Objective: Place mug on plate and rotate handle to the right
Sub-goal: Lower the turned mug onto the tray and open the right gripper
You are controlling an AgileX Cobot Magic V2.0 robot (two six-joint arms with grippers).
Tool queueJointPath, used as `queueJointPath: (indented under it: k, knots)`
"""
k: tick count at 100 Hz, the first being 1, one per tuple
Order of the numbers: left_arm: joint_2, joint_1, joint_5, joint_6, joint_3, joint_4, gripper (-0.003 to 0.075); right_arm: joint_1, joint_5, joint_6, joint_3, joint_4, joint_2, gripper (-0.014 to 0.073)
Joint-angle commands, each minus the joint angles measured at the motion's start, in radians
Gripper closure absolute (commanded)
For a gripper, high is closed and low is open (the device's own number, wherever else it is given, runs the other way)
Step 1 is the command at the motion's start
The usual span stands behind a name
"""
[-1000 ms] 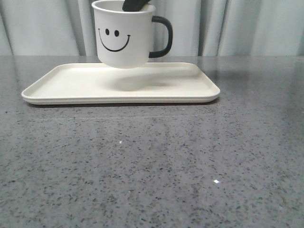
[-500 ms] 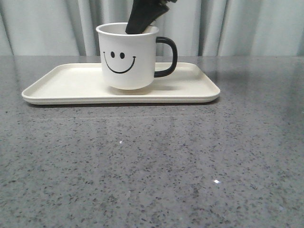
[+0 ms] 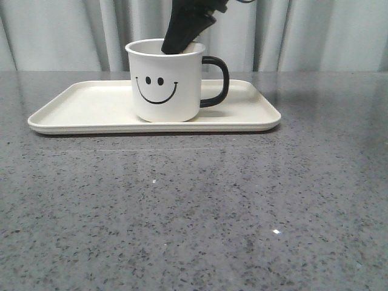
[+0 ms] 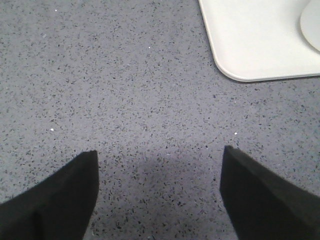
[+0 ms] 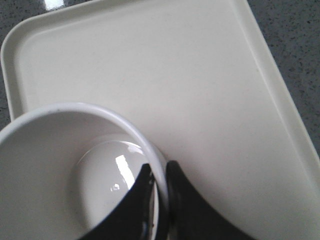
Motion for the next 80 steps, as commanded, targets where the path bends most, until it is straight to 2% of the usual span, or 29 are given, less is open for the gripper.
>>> queueJointPath:
  k: [1,18,25,36,47,54,80]
  knots:
    - [-0.001,0.002,-0.060,-0.009,-0.029,0.008,0.0218,-0.004,0.087,-0.018,-0.020,0.047,-0.051,0.0655]
    - [-0.001,0.002,-0.060,-0.009,-0.029,0.008,0.0218,-0.004,0.083,-0.018,-0.020,0.047,-0.051,0.0652]
    - [-0.001,0.002,-0.060,-0.009,-0.029,0.008,0.0218,-0.004,0.083,-0.018,-0.020,0.047,-0.051,0.0620]
    - [-0.001,0.002,-0.060,-0.009,-0.029,0.008,0.0218,-0.004,0.076,-0.018,-0.020,0.047,-0.051,0.0503]
    - [-0.001,0.002,-0.060,-0.009,-0.029,0.008,0.0218,-0.004,0.059,-0.018,-0.020,0.047,-0.051,0.0350]
    - [-0.001,0.002,-0.060,-0.009,-0.029,0.008,0.0218,-0.004,0.049,-0.017,-0.020,0.047,-0.051,0.0289]
    - [-0.001,0.002,-0.060,-0.009,-0.029,0.008,0.0218,-0.005,-0.021,0.004,-0.024,0.047,-0.062,0.0172]
